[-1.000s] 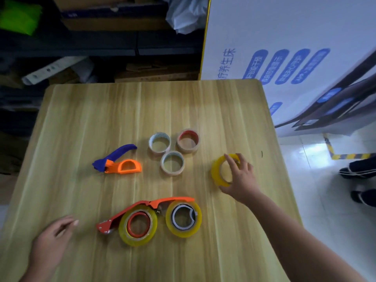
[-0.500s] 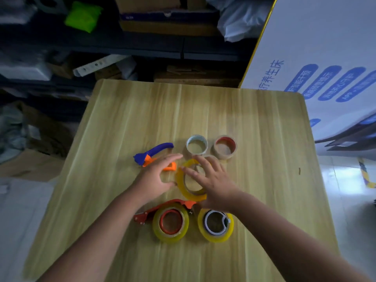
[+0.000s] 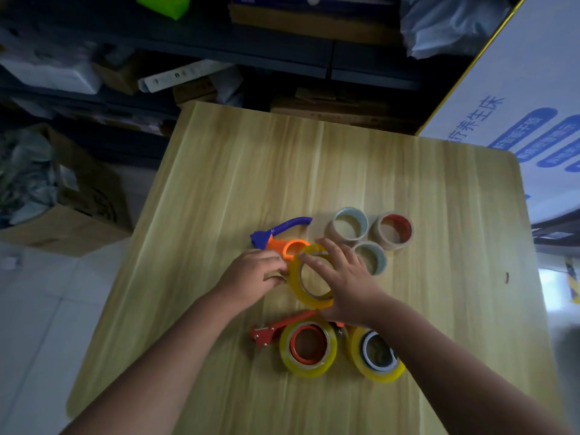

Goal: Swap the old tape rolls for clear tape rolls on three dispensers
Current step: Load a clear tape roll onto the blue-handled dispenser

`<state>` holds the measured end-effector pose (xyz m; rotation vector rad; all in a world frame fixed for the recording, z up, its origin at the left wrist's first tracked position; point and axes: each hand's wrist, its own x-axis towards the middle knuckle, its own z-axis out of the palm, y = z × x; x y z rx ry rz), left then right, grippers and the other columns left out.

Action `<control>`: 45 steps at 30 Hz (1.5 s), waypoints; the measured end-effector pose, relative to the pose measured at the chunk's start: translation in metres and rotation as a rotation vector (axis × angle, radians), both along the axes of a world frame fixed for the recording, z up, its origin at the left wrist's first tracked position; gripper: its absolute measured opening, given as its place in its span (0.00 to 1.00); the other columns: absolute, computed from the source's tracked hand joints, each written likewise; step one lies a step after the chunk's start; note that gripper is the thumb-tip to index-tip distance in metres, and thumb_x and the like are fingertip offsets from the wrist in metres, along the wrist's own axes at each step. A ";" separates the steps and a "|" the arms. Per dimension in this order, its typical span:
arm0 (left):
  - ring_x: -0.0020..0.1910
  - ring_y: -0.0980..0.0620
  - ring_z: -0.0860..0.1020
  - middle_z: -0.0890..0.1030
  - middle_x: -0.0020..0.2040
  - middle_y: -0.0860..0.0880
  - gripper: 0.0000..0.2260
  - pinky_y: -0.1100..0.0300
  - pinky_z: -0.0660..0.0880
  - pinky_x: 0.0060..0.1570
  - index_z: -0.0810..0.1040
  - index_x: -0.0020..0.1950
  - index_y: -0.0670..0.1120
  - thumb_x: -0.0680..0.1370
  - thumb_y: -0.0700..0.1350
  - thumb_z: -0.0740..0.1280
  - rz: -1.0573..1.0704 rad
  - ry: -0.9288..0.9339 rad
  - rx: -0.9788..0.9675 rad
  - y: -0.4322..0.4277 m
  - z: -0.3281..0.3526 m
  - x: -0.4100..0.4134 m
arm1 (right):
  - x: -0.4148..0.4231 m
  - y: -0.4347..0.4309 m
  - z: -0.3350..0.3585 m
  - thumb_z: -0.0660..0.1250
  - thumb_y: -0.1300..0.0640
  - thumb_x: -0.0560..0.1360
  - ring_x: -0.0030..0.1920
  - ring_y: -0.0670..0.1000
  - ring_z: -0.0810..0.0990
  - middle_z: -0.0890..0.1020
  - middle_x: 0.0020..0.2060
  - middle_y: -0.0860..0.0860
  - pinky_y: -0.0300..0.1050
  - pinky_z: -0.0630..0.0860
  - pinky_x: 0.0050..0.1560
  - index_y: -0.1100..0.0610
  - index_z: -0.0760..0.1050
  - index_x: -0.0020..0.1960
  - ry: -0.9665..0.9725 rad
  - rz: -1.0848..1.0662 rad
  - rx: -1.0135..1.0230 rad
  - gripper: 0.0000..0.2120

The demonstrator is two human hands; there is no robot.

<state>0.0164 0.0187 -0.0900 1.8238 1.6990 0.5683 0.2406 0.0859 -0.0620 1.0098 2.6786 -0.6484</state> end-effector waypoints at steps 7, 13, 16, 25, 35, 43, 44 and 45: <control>0.44 0.63 0.73 0.80 0.42 0.57 0.03 0.74 0.65 0.46 0.79 0.44 0.47 0.74 0.41 0.71 -0.075 -0.054 -0.040 -0.003 -0.004 -0.011 | -0.001 -0.002 -0.004 0.74 0.31 0.62 0.75 0.57 0.53 0.50 0.77 0.48 0.59 0.68 0.66 0.34 0.46 0.76 0.074 -0.081 -0.131 0.52; 0.44 0.60 0.75 0.76 0.43 0.60 0.09 0.62 0.71 0.42 0.71 0.46 0.58 0.78 0.44 0.65 -0.050 -0.149 -0.244 -0.002 0.004 -0.006 | 0.000 0.004 -0.007 0.73 0.34 0.62 0.76 0.56 0.51 0.48 0.77 0.44 0.59 0.67 0.68 0.31 0.43 0.75 0.020 -0.168 -0.273 0.52; 0.43 0.59 0.76 0.76 0.43 0.58 0.06 0.60 0.74 0.44 0.72 0.45 0.57 0.77 0.49 0.68 0.029 -0.229 -0.311 0.001 0.008 -0.002 | 0.001 0.014 -0.006 0.72 0.36 0.64 0.76 0.55 0.52 0.50 0.77 0.42 0.59 0.65 0.70 0.30 0.45 0.75 0.015 -0.195 -0.400 0.49; 0.47 0.57 0.80 0.83 0.51 0.53 0.14 0.61 0.78 0.51 0.80 0.57 0.50 0.73 0.49 0.68 0.344 -0.695 -0.417 0.009 0.018 0.010 | 0.008 0.039 0.008 0.65 0.34 0.67 0.63 0.46 0.74 0.76 0.65 0.43 0.50 0.73 0.64 0.30 0.69 0.65 0.236 -0.349 -0.891 0.26; 0.33 0.49 0.80 0.78 0.33 0.46 0.10 0.55 0.78 0.37 0.71 0.38 0.43 0.74 0.33 0.70 0.527 -0.792 -0.531 0.020 0.028 0.011 | 0.017 0.043 0.008 0.65 0.28 0.56 0.54 0.49 0.79 0.79 0.54 0.49 0.42 0.76 0.49 0.46 0.74 0.53 0.206 -0.561 -0.999 0.32; 0.41 0.46 0.79 0.78 0.38 0.43 0.10 0.57 0.80 0.38 0.69 0.39 0.42 0.76 0.30 0.65 0.563 -0.916 -0.604 0.016 0.024 0.006 | 0.018 0.049 -0.005 0.66 0.21 0.58 0.55 0.56 0.79 0.82 0.52 0.55 0.61 0.74 0.63 0.53 0.79 0.55 0.170 -0.448 -0.941 0.41; 0.42 0.46 0.79 0.78 0.39 0.42 0.11 0.57 0.80 0.38 0.69 0.39 0.42 0.77 0.30 0.65 0.567 -0.934 -0.609 0.015 0.023 0.005 | 0.019 0.050 -0.008 0.66 0.20 0.57 0.56 0.56 0.79 0.82 0.52 0.54 0.63 0.74 0.63 0.53 0.80 0.56 0.172 -0.433 -0.936 0.43; 0.43 0.46 0.80 0.79 0.40 0.42 0.11 0.57 0.80 0.39 0.68 0.39 0.42 0.77 0.30 0.64 0.572 -0.955 -0.615 0.015 0.023 0.004 | 0.019 0.051 -0.009 0.66 0.20 0.57 0.56 0.56 0.79 0.82 0.52 0.54 0.63 0.73 0.63 0.53 0.80 0.56 0.175 -0.425 -0.933 0.43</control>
